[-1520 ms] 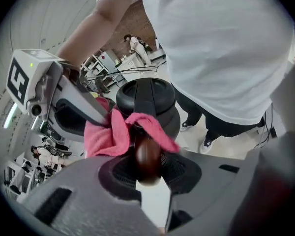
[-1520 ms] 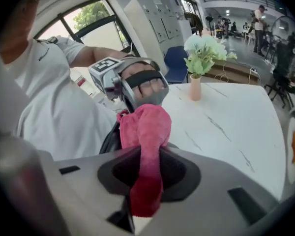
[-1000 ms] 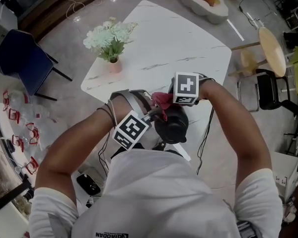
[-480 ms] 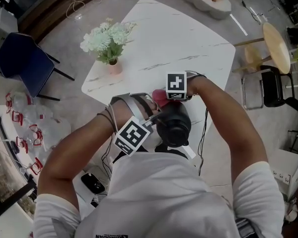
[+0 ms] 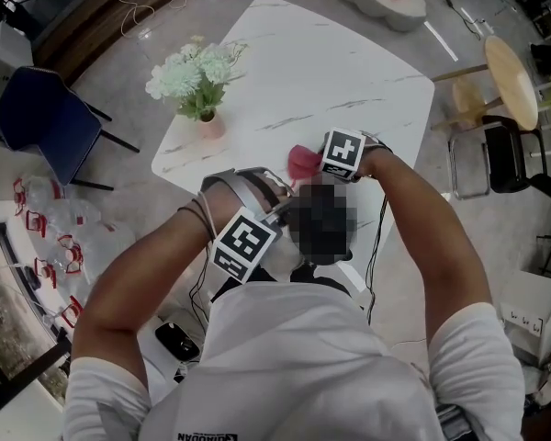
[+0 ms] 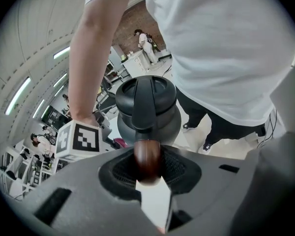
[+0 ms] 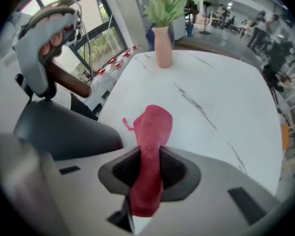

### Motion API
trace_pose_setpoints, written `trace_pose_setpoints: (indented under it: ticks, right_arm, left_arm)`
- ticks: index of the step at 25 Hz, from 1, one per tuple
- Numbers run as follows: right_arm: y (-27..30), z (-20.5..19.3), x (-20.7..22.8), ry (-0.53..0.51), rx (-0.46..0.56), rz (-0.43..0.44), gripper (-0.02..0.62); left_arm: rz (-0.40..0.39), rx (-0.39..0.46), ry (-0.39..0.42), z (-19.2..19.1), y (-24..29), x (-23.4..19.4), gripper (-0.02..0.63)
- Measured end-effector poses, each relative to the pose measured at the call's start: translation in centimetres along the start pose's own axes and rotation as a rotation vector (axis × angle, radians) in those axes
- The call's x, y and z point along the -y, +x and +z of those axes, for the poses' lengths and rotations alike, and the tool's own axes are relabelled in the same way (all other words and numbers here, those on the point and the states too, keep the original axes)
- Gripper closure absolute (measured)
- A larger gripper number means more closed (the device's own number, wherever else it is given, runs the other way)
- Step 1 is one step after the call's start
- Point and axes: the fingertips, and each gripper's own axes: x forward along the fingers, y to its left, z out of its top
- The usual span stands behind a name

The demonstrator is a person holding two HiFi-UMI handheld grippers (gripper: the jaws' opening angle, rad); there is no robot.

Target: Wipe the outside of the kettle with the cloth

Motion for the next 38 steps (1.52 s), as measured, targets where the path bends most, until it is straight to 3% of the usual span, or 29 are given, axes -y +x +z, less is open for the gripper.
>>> trace_pose_setpoints:
  ticks: [4, 10, 16, 20, 27, 32, 38]
  right_arm:
    - [-3.3, -1.6, 1.7, 0.196, 0.147, -0.080, 0.497]
    - [-8.0, -8.0, 2.7, 0.476, 0.287, -0.295, 0.497]
    - [-12.3, -12.4, -1.5, 0.727, 0.540, -0.393, 0.495]
    - [-13.0, -14.2, -5.5, 0.863, 0.647, -0.439, 0.495]
    - [-12.3, -13.5, -10.7, 0.952, 0.717, -0.453, 0.495]
    - [-12.0, -12.9, -12.0, 0.978, 0.714, -0.465, 0.495]
    - [-12.2, -12.1, -12.9, 0.988, 0.717, -0.483, 0.495]
  left_arm:
    - [-0.044, 0.018, -0.077, -1.0, 0.6, 0.1, 0.505]
    - [-0.112, 0.036, -0.223, -2.8, 1.4, -1.0, 0.500]
    - [-0.187, 0.030, -0.289, -3.5, 2.0, -1.8, 0.499]
    - [-0.249, 0.019, -0.337, -3.7, 2.5, -2.4, 0.497]
    - [-0.291, 0.044, -0.349, -3.4, 2.2, -2.5, 0.499]
    - [-0.260, 0.079, -0.340, -3.1, 2.0, -2.8, 0.492]
    - [-0.182, 0.109, -0.347, -3.8, 1.5, -3.4, 0.397]
